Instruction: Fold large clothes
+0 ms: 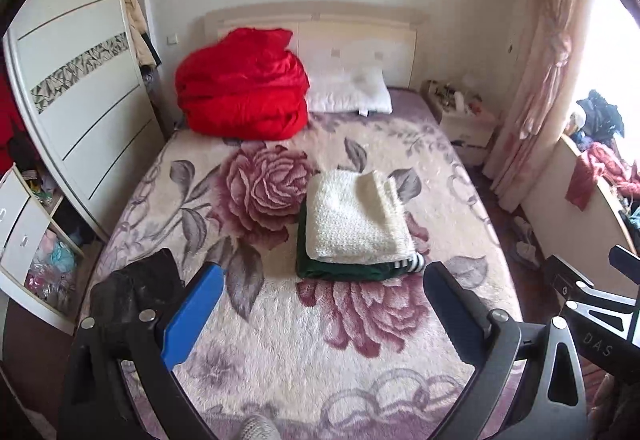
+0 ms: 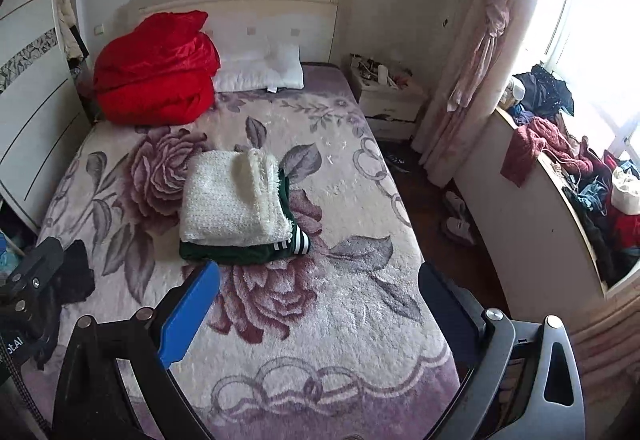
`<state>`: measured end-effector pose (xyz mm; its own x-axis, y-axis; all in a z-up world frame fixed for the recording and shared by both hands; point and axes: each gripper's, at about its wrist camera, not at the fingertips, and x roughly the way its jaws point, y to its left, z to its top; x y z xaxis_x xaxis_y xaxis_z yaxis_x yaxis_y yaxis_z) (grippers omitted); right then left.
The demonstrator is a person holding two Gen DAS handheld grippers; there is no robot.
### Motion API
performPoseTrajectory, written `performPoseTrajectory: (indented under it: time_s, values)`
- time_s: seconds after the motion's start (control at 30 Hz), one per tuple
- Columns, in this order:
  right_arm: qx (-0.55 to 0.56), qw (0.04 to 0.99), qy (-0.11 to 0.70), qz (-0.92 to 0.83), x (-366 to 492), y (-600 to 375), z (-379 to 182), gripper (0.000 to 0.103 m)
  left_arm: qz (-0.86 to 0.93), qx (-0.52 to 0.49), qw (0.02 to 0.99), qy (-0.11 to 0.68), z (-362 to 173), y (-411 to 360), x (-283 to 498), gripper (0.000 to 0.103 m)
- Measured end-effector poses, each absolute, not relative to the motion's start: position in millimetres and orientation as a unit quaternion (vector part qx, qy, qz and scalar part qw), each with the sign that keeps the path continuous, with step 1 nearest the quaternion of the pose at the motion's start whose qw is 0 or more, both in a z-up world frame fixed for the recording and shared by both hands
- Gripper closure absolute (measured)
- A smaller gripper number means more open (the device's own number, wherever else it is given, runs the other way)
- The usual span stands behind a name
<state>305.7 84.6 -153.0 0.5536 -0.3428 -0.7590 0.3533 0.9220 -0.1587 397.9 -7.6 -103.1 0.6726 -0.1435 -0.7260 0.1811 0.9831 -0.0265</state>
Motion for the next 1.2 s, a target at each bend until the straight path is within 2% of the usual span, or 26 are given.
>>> performPoseTrajectory:
  time_s: [0.2,0.4,0.77,1.2]
  values:
    - [-0.007,0.902,0.383,-0.197,234.4,115.1,-73.1,0.002,-0.089,0.016,0.930,0.355,-47.8,3.5,339.7,0.001]
    - [-0.003,0.912,0.363,-0.189,178.1,130.5,-32.0,0.002,-0.082,0.021,0.938,0.336,-22.1,10.6,301.9,0.001]
    - [0.000,0.919,0.350,-0.182,121.2,129.8,-7.0,0.002,-0.077,0.021,0.944,0.321,-11.3,13.2,266.8,0.001]
    - [0.001,0.923,0.340,-0.181,109.6,117.5,0.6,0.000,-0.070,0.020,0.947,0.314,-12.4,12.0,253.1,0.000]
